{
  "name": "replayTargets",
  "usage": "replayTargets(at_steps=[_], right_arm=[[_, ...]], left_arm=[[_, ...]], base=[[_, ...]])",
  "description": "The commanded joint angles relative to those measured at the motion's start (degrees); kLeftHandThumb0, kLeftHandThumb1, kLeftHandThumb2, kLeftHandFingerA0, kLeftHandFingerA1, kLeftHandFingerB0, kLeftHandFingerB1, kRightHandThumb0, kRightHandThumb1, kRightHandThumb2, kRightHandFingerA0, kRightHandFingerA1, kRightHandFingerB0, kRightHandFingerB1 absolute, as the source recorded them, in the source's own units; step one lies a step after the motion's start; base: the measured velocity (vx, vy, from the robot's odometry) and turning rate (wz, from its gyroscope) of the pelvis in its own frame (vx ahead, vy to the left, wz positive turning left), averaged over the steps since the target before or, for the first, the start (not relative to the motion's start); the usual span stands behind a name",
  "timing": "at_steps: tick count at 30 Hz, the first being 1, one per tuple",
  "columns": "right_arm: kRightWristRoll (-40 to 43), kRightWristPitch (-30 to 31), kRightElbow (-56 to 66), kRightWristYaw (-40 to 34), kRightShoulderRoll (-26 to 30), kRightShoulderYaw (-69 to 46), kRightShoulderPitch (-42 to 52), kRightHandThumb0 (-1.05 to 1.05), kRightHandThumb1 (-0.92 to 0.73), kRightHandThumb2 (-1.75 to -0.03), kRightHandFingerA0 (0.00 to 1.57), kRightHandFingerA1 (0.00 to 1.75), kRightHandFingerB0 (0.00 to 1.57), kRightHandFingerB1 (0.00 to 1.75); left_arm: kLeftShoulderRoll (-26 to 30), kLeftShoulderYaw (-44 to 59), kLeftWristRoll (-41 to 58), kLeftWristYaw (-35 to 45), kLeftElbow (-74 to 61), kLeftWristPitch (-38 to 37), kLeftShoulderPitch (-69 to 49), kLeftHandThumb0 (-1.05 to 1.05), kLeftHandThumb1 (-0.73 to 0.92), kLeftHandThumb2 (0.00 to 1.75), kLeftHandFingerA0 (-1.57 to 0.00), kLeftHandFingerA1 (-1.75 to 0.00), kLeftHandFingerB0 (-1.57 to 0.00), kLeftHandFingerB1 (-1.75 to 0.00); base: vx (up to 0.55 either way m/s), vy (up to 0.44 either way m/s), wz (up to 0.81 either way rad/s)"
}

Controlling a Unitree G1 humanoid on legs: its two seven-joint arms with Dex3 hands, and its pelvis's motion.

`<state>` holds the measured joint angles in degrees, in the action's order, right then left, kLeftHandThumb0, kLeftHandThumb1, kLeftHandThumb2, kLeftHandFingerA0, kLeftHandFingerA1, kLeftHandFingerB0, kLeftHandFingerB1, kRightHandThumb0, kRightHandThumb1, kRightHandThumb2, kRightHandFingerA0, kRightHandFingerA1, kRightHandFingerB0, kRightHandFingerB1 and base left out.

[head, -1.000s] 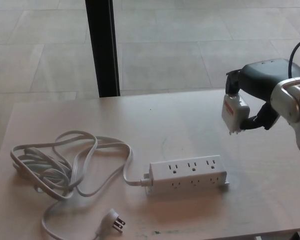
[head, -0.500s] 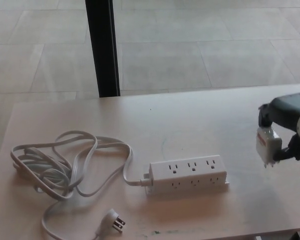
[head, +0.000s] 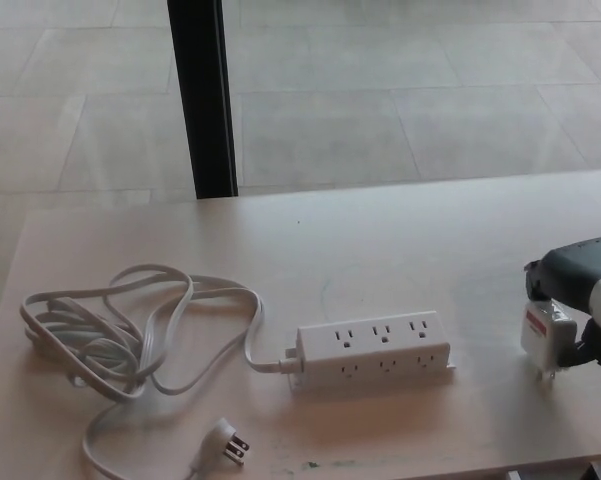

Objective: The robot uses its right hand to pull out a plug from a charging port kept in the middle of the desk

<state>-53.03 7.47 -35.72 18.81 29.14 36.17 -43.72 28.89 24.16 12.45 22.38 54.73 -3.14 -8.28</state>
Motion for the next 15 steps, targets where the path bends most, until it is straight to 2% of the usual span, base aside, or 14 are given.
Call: replayTargets(at_steps=[1, 2, 3, 4, 5, 7, 8, 9, 10, 11, 12, 13, 14, 15], right_arm=[[-2.5, 1.4, -0.2, 3.2, -0.5, 2.4, 0.7, -0.65, -0.66, -0.60, 0.82, 1.32, 0.22, 0.36], [-2.3, 2.1, -0.5, 4.6, -0.5, 2.4, 0.1, -0.87, -0.62, -0.62, 0.84, 1.37, 0.00, 0.19], [-2.1, 2.1, -0.2, 4.8, -0.3, 2.3, 0.1, -0.88, -0.48, -0.90, 0.89, 1.25, 0.00, 0.08], [-1.7, 1.9, 0.3, 5.2, 0.2, 1.8, 0.0, -0.93, -0.61, -0.59, 0.73, 1.20, 0.00, 0.00], [-1.2, 1.9, 1.0, 6.2, 0.8, 1.3, -0.3, -0.96, -0.49, -0.96, 0.61, 1.00, 0.00, 0.03], [-1.1, 1.9, 1.5, 7.0, 0.8, 1.1, -0.4, -0.96, -0.49, -0.96, 0.61, 1.00, 0.00, 0.03], [-0.9, 1.8, 1.7, 8.0, 1.1, 0.8, -0.7, -0.97, -0.61, -0.59, 0.66, 1.00, 0.00, 0.00], [-0.8, 1.8, 2.0, 9.2, 1.4, 0.7, -1.2, -0.97, -0.62, -0.58, 0.49, 0.78, 0.00, 0.00], [-0.2, 2.1, 2.4, 11.4, 1.7, 0.1, -2.0, -0.96, -0.60, -0.59, 0.44, 0.67, 0.00, 0.00], [0.3, 2.6, 2.5, 11.9, 1.6, -0.4, -2.1, -0.96, -0.60, -0.59, 0.44, 0.67, 0.00, 0.00], [2.4, 2.8, 2.8, 13.2, 1.9, -2.5, -2.8, -0.99, -0.58, -0.58, 0.54, 1.05, 0.00, 0.00], [2.3, 2.8, 2.9, 13.5, 1.8, -2.7, -2.7, -0.99, -0.58, -0.58, 0.54, 1.05, 0.00, 0.00], [3.5, 2.6, 4.1, 14.4, 2.6, -4.4, -3.1, -1.05, -0.57, -0.61, 0.62, 1.18, 0.00, 0.00], [3.6, 2.4, 4.4, 14.7, 3.0, -4.9, -3.3, -1.04, -0.60, -0.59, 0.62, 1.22, 0.00, 0.00]], left_arm=[[0.9, 0.6, 0.7, 0.2, 0.0, 0.3, -0.2, -0.97, 0.91, 0.89, -0.35, -0.56, -0.02, -0.27], [0.9, 0.6, 0.7, 0.2, -0.1, 0.1, -0.4, -0.97, 0.92, 0.87, -0.33, -0.55, -0.06, -0.28], [0.8, 0.7, 0.8, 0.2, -0.1, 0.0, -0.4, -0.93, 0.92, 0.85, -0.36, -0.58, -0.04, -0.30], [0.8, 0.7, 0.8, 0.1, -0.3, 0.0, -0.5, -0.94, 0.88, 1.25, -0.36, -0.63, -0.07, -0.20], [0.7, 0.6, 0.7, -0.1, -1.0, 0.3, -0.7, -0.91, 0.87, 1.25, -0.33, -0.61, -0.07, -0.21], [0.9, 0.7, 0.6, -0.1, -1.5, 0.3, -1.2, -0.91, 0.87, 1.25, -0.33, -0.61, -0.07, -0.21], [0.8, 0.8, 0.8, -0.3, -1.4, 0.7, -1.1, -0.92, 0.92, 0.86, -0.37, -0.58, -0.05, -0.30], [0.9, 0.9, 0.8, -0.3, -0.8, 0.7, -0.8, -0.94, 0.92, 0.84, -0.36, -0.57, -0.05, -0.30], [1.0, 1.0, 0.8, -0.3, 0.2, 0.7, -0.3, -0.98, 0.90, 1.26, -0.31, -0.60, -0.08, -0.18], [1.1, 1.0, 0.8, -0.1, 0.1, 0.6, -0.4, -0.98, 0.90, 1.26, -0.31, -0.60, -0.08, -0.18], [1.1, 0.8, 0.6, 0.4, 0.0, 0.1, -0.6, -0.86, 0.82, 1.25, -0.33, -0.62, 0.00, -0.20], [1.1, 0.8, 0.6, 0.4, 0.0, 0.1, -0.6, -0.86, 0.82, 1.25, -0.33, -0.62, 0.00, -0.20], [1.2, 0.6, 0.2, -0.2, 0.3, -0.2, -0.5, -0.87, 0.83, 1.24, -0.31, -0.59, -0.05, -0.23], [1.2, 0.6, 0.2, 0.0, 0.5, -0.4, -0.4, -0.98, 0.92, 0.85, -0.36, -0.57, -0.05, -0.28]], base=[[0.00, 0.000, 0.00], [0.00, 0.000, 0.00], [0.00, 0.000, 0.00], [0.00, 0.000, 0.00], [0.00, 0.000, 0.00], [0.00, 0.000, 0.00], [0.00, 0.000, 0.00], [0.00, 0.000, 0.00], [0.00, 0.000, 0.00], [0.00, 0.000, 0.00], [0.00, 0.000, 0.00], [0.00, 0.000, 0.00], [0.00, 0.000, 0.00], [0.00, 0.000, 0.00]])
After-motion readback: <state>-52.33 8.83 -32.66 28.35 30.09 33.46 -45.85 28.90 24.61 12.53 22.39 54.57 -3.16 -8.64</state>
